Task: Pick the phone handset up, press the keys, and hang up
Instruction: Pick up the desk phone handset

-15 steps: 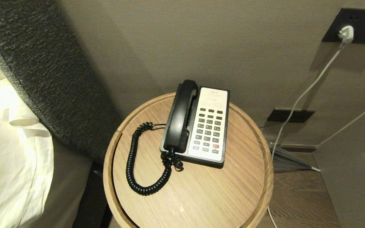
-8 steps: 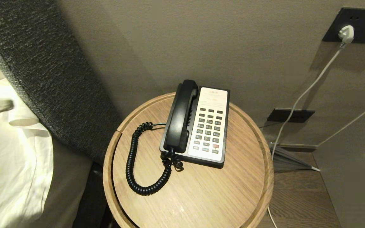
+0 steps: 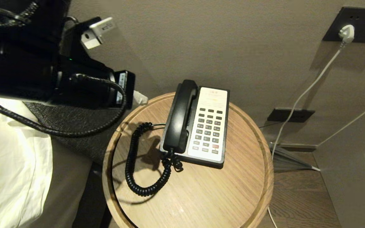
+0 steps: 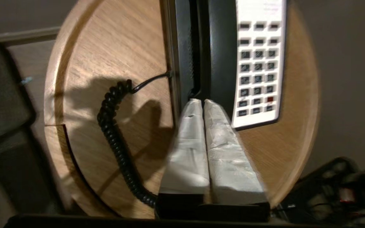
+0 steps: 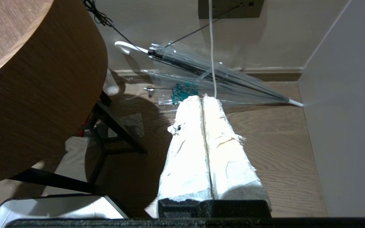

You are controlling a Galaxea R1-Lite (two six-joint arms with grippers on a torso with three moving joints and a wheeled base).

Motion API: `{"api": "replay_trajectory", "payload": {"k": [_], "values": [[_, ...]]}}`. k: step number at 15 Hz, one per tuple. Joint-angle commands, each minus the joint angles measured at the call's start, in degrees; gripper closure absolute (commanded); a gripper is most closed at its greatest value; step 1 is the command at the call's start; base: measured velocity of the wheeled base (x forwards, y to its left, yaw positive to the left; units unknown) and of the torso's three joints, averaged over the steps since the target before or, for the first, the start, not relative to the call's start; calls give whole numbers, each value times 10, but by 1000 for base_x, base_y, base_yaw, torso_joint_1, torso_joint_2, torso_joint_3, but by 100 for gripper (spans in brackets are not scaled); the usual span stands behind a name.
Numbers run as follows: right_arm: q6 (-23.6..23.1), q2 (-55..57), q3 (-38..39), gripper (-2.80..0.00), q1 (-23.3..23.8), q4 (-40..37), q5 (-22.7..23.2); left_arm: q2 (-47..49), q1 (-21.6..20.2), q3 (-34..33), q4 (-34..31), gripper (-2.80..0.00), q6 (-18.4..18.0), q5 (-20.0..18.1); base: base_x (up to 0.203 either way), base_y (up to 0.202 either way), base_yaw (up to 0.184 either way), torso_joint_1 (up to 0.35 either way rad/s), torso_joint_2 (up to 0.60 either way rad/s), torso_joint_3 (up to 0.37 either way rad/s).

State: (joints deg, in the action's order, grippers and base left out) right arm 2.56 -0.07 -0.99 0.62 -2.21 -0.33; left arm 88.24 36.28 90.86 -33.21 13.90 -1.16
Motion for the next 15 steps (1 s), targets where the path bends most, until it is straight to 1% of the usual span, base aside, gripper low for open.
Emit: {"api": "replay_trajectory", "payload": {"k": [1,2,4,5,7,8,11,13,15], "values": [[0,-1,0,0,0,0,0,38,28,8,-16,-280,-9,36,0,0,0,0,0,0],[0,-1,0,0,0,0,0,44,40,16,-18,-280,-14,51,0,0,0,0,0,0],[0,-1,0,0,0,0,0,57,59,19,-19,-280,-38,81,0,0,0,0,0,0],[0,-1,0,0,0,-1,0,67,71,23,-16,-280,-41,112,0,0,0,0,0,0],[0,-1,0,0,0,0,0,91,100,40,-11,-280,-43,185,0,0,0,0,0,0],[0,-1,0,0,0,0,0,101,116,47,-11,-280,-45,202,0,0,0,0,0,0],[0,-1,0,0,0,0,0,125,140,72,-10,-280,-44,214,0,0,0,0,0,0],[0,-1,0,0,0,0,0,136,143,83,-11,-280,-62,226,0,0,0,0,0,0],[0,-1,0,0,0,-1,0,144,143,81,-12,-280,-66,241,0,0,0,0,0,0]]}}
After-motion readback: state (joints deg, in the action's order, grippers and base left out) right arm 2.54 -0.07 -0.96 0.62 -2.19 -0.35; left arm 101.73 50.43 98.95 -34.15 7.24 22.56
